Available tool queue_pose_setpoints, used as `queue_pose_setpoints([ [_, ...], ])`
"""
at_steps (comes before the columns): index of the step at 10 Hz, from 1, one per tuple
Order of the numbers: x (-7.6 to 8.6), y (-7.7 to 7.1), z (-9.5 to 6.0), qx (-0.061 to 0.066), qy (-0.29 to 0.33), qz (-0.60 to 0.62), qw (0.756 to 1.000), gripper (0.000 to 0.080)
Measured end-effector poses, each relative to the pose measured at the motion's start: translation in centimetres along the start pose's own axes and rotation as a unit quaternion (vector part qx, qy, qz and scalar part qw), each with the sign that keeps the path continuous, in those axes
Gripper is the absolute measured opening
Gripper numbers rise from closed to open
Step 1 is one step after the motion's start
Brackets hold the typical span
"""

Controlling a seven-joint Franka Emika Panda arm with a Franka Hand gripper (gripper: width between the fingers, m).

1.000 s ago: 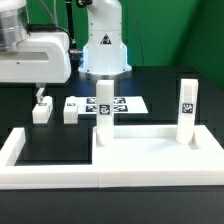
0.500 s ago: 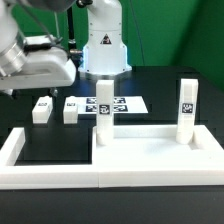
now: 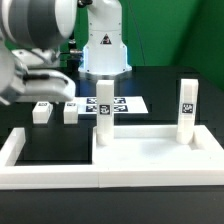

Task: Assemble desk

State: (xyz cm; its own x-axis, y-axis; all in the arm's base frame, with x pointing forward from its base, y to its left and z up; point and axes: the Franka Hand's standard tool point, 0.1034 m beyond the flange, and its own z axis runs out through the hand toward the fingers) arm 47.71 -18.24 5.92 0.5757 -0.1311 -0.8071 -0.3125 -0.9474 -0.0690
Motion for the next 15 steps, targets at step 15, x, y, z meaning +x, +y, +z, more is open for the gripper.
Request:
queue_pose_setpoints([
  [15, -0.5, -2.7, 3.6, -0.02, 0.028, -0.003, 0.999, 0.0649],
])
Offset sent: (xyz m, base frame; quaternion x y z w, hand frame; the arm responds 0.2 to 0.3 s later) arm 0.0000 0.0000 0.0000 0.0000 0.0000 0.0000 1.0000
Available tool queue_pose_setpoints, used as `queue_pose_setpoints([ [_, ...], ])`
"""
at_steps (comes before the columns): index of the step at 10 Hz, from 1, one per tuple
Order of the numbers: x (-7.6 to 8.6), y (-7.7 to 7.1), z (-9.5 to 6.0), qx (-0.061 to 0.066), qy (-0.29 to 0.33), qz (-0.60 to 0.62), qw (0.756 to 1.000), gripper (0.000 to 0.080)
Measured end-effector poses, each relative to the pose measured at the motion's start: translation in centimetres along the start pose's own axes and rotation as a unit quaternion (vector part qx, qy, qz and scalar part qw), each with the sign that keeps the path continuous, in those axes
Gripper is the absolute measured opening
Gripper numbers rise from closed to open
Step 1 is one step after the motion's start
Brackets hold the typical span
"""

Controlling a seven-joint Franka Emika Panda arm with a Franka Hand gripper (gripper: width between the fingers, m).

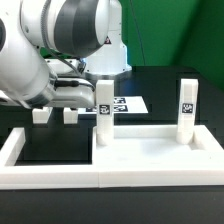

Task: Assemble desk

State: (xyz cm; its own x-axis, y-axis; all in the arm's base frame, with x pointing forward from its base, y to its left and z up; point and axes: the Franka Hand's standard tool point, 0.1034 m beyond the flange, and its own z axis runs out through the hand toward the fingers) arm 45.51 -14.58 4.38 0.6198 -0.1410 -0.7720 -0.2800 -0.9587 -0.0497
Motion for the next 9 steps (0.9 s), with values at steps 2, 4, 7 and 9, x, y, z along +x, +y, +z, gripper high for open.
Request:
queue_pose_setpoints([
  [2, 0.1, -0.1, 0.4, -0.008, 0.001, 0.006, 1.0, 0.0649],
  [4, 0.2, 0.1, 0.8, -0.011, -0.001, 0.008, 1.0, 0.0649],
  [7, 0.2, 0.2, 1.2, -0.01, -0.006, 0.01, 1.0, 0.0649],
  [9, 0.1, 0.2, 1.2, -0.006, -0.009, 0.01, 1.0, 0.0649],
])
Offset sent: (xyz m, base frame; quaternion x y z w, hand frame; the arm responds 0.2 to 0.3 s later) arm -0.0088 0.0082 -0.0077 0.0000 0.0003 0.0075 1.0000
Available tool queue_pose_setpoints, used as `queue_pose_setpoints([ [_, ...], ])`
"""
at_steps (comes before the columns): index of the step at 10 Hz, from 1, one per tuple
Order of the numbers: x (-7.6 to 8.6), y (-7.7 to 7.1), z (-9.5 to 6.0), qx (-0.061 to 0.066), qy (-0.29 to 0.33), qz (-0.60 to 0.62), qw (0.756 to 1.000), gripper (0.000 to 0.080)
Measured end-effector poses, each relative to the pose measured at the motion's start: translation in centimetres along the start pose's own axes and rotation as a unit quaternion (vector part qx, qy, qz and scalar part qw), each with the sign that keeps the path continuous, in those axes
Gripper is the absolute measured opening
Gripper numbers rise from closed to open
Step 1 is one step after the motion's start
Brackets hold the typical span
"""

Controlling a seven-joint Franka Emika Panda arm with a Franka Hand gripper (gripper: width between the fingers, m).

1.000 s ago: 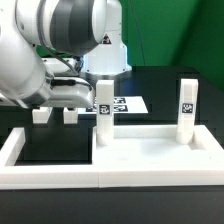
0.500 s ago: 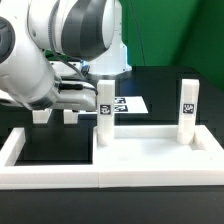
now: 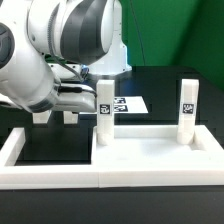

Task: Assemble desk

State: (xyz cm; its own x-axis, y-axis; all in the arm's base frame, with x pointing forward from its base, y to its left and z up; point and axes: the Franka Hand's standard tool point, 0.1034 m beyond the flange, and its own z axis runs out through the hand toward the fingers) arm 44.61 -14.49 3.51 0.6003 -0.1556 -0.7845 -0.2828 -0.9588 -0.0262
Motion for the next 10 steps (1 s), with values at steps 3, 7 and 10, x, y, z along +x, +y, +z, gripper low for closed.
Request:
queue_pose_setpoints([
  [3, -1.6, 0.3, 0.2, 0.037, -0.027, 0.006, 0.999, 0.0649],
  [7, -1.1, -0.3, 0.2, 0.03, -0.01, 0.003, 1.0, 0.0649],
  [10, -0.8, -0.4, 0.9, 0.028, -0.011, 0.005, 1.0, 0.0649],
])
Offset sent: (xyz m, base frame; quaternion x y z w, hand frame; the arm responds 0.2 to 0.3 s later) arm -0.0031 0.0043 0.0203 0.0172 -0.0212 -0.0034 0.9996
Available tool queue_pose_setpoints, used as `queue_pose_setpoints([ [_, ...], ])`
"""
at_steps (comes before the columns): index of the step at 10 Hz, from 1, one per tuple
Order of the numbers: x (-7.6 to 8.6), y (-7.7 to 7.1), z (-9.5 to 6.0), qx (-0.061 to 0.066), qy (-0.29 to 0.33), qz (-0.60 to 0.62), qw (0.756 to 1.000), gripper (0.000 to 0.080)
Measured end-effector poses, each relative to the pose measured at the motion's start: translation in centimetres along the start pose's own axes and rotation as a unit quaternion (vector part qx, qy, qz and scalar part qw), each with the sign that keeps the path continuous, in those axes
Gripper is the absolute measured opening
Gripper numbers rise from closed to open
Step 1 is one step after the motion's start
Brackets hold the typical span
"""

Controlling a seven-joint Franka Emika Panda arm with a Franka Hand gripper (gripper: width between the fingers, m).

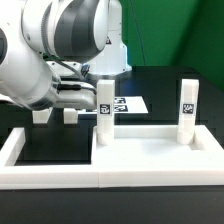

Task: Assemble desk

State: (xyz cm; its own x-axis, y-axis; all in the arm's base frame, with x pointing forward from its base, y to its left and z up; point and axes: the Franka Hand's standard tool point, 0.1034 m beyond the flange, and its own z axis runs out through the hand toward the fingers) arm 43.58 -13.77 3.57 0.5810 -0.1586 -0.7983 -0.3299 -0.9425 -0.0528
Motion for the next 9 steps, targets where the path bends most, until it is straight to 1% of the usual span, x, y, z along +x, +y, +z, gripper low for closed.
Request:
queue_pose_setpoints([
  [6, 0.12, 0.17, 0.81, 0.0, -0.016, 0.008, 1.0, 0.0649],
  [9, 0.13, 0.2, 0.82, 0.001, -0.016, 0.008, 1.0, 0.0649],
])
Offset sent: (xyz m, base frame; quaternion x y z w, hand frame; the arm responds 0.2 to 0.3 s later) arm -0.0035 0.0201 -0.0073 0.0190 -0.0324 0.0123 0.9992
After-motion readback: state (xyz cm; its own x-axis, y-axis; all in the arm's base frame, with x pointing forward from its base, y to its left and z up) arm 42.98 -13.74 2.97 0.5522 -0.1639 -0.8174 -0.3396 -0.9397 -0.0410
